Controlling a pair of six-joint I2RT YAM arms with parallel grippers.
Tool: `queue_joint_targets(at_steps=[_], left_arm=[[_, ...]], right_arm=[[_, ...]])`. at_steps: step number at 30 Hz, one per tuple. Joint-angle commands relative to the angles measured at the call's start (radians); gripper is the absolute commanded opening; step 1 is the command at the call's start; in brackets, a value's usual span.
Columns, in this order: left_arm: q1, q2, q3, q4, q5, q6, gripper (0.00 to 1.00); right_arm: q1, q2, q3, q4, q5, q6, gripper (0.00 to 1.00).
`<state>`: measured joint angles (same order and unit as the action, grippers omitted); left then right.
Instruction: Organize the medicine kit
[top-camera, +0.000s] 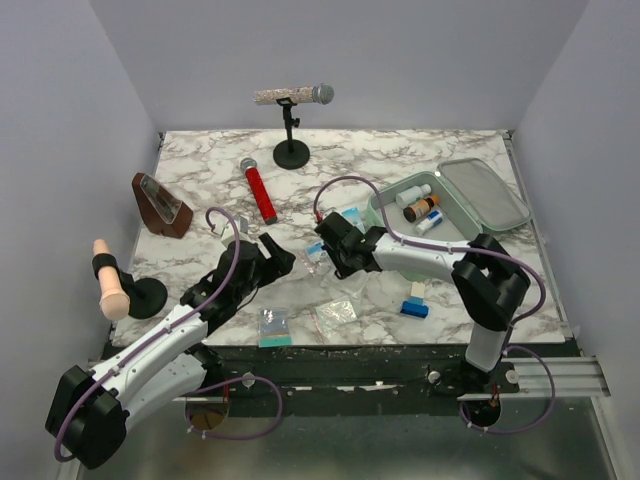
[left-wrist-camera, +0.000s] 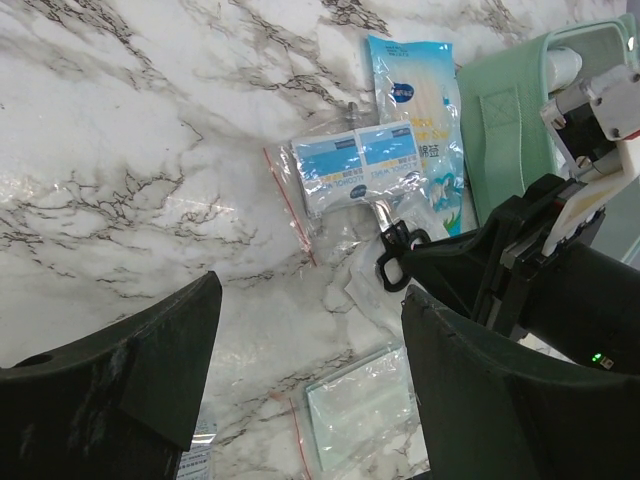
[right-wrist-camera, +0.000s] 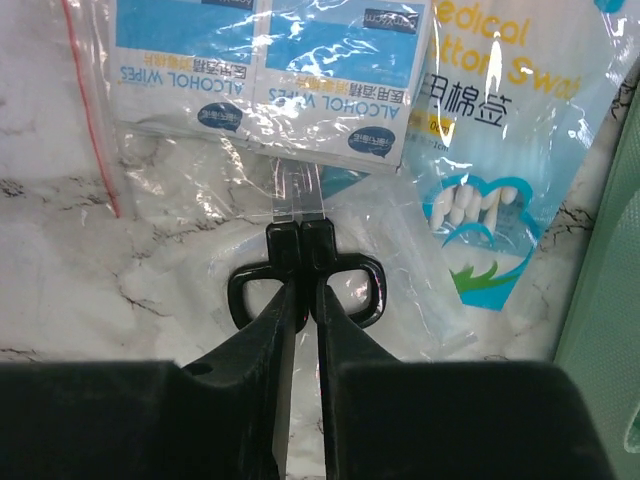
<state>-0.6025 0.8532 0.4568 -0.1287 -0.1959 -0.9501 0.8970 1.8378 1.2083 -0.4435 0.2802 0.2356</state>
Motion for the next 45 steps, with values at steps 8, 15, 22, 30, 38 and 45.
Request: queue_joint_targets(at_steps=[8,15,22,30,38,45], left_arm=[[-0.003,0.014,0.013,0.014,0.016,0.008,0.83],[-0.003,0.029,0.016,0.024,0.019,0.013,0.83],[-0.003,0.038,0.02,0.026,0.029,0.013,0.83],[-0.002,0.021,0.003,0.014,0.024,0.011,0.83],[-0.003,0.018,-0.001,0.015,0.023,0.014,0.83],[-0.003,0.02,-0.007,0.024,0.024,0.01,0.83]], right_arm=[[0.005,-0.138,-0.07,-0.07,-0.021,0.025,0.01],[0.005,-0.204,-0.085,-0.075,-0.024,0.041,0.16],[0.002,-0.1,-0.009,-0.08,0.013,0.019,0.58],[-0.004,0.029,0.048,-0.084,0.007,0.033,0.68],[-0.006,0.032,-0.016,-0.046,-0.079,0.039,0.59],[0.0,-0.032,-0.101,0.003,-0.128,0.096,0.4]])
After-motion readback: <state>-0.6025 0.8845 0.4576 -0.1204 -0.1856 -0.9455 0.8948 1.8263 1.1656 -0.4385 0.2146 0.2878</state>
